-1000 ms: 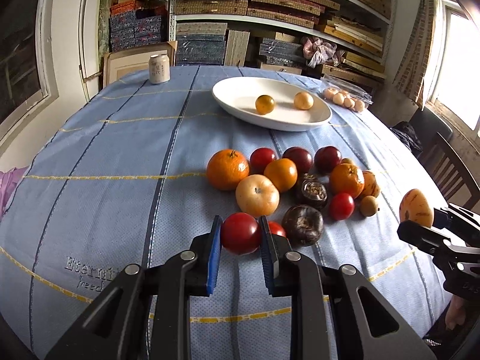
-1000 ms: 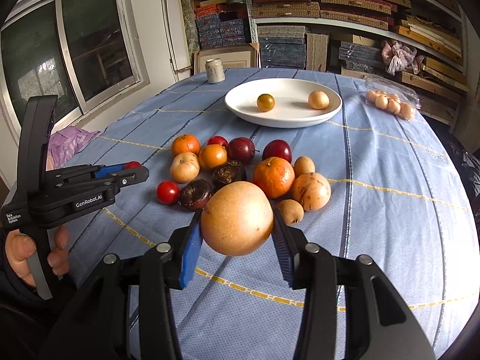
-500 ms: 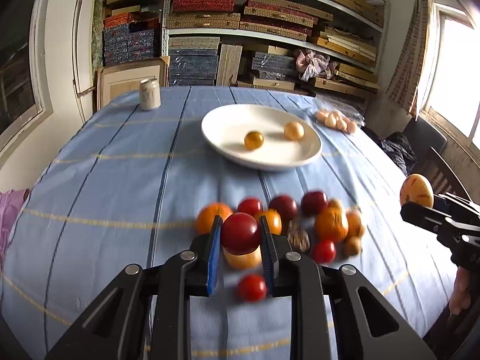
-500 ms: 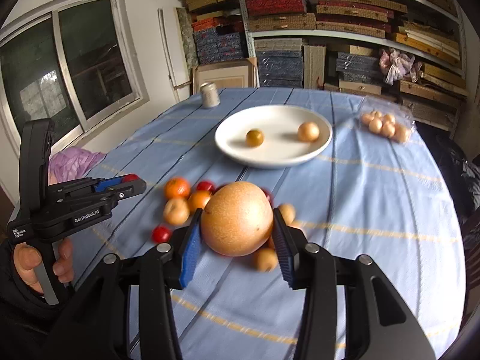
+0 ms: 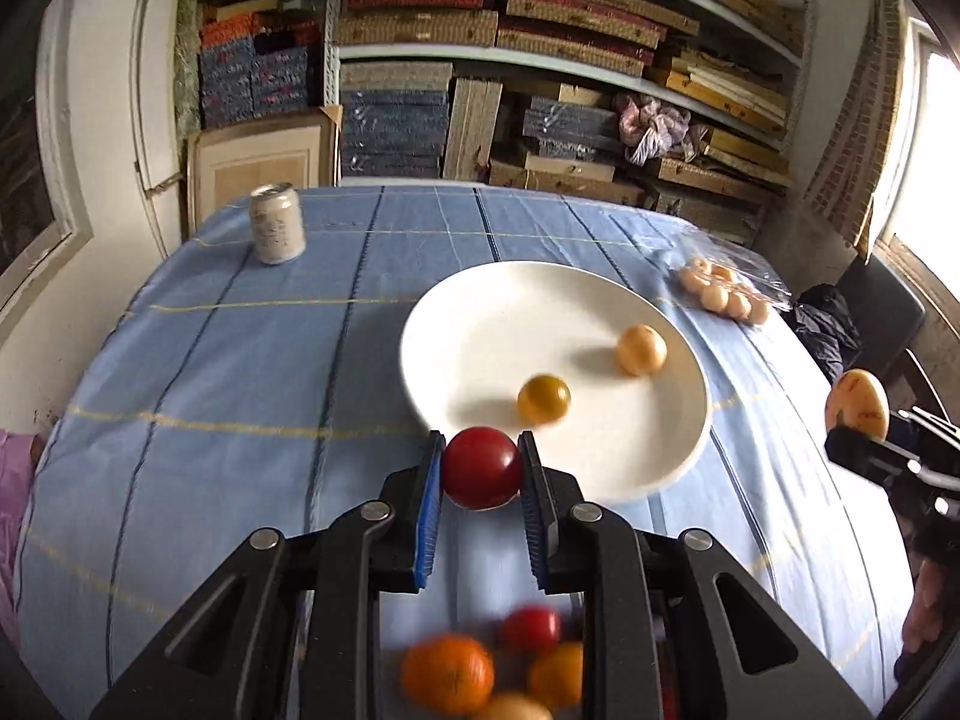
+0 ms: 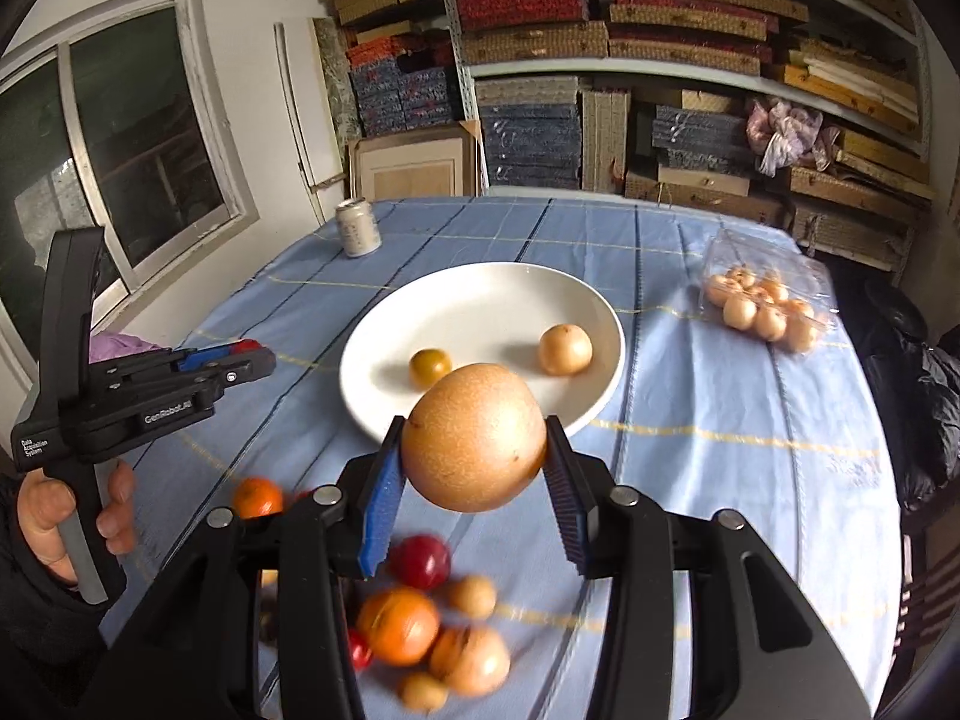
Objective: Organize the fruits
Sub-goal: 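Carry tomato and pomelo onto the white plate and open both tools, then grasp the mottled pale fruit in the pile with the right tool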
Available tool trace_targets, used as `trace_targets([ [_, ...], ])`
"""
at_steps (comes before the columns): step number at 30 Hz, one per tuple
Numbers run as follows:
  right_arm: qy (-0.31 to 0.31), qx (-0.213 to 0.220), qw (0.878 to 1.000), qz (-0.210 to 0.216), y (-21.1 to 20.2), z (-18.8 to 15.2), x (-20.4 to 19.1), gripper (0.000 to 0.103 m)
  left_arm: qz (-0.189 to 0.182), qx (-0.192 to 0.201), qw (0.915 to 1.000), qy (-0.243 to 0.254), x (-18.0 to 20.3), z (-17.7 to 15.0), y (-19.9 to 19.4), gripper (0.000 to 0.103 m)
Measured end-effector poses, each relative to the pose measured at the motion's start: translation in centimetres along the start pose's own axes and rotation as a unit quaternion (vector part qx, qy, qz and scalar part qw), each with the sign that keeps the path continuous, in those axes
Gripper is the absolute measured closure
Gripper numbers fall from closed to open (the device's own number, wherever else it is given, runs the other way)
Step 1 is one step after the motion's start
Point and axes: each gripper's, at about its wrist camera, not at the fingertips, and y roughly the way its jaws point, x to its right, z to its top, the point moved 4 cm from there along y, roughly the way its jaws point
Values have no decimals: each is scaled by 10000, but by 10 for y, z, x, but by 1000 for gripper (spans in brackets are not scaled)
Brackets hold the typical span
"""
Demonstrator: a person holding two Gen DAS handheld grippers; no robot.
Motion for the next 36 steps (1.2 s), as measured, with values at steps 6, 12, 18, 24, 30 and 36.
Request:
trace_targets([
  [6, -146, -295, 9992, -210, 74, 23, 8, 60, -110, -165, 9998, 37, 0, 32, 63, 79],
  [12, -328, -617, 9969, -353, 142, 32, 8, 60, 77, -528, 9986, 58, -8, 42, 120, 79],
  [18, -356, -736, 9958, -421, 167, 36, 9, 59, 100, -852, 9963, 26, -12, 36, 142, 73],
  [24, -265, -598, 9964, -533, 144, 36, 20, 44, 300, -513, 9982, -48, -17, 39, 116, 33],
  [30, -223, -521, 9974, -438, 85, 4, 20, 44, 293, -7, 9995, -97, -16, 30, 51, 32],
  [36, -530, -396, 9974, -299, 6, -58, 3, 44, 181, 647, 9977, 118, -10, -6, -41, 20],
])
